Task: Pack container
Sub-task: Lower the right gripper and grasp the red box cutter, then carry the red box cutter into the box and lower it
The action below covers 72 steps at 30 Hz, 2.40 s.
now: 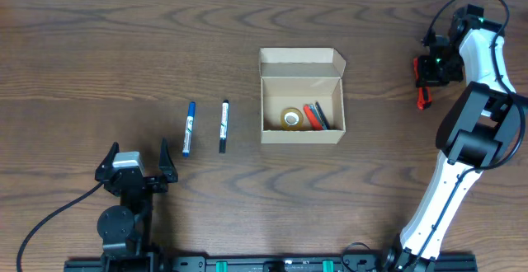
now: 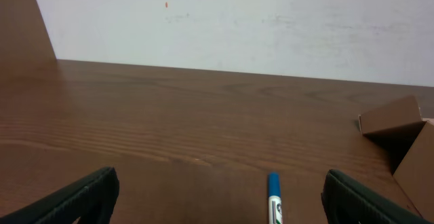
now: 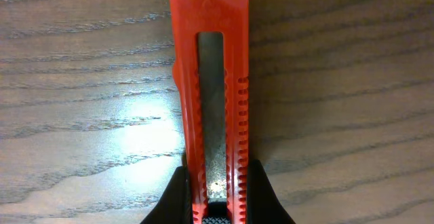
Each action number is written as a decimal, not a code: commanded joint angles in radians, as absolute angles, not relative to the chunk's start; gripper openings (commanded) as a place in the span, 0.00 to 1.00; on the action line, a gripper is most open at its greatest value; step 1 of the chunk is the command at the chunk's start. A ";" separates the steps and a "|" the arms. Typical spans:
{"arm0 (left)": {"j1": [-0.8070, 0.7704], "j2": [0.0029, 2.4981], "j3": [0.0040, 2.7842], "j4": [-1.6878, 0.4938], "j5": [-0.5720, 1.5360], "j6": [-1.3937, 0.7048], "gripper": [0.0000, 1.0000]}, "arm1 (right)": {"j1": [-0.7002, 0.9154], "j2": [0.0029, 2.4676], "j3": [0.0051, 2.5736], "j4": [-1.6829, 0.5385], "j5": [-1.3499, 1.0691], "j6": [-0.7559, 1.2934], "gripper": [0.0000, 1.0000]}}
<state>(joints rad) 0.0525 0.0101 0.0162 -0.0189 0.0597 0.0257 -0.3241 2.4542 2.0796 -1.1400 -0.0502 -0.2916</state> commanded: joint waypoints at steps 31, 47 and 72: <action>0.056 0.004 0.005 -0.071 0.071 0.022 0.95 | -0.226 2.404 2.739 -1.444 -0.474 -0.244 0.01; 0.056 0.004 0.005 -0.071 0.071 0.022 0.95 | 0.081 2.147 2.790 -1.545 -0.441 -0.244 0.01; 0.056 0.004 0.005 -0.071 0.071 0.022 0.95 | 0.332 2.147 2.401 -1.610 -0.255 -0.213 0.01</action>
<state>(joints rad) 0.0525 0.0101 0.0162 -0.0193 0.0597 0.0257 0.3119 2.1407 2.4676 -1.6253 -0.3187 -0.2371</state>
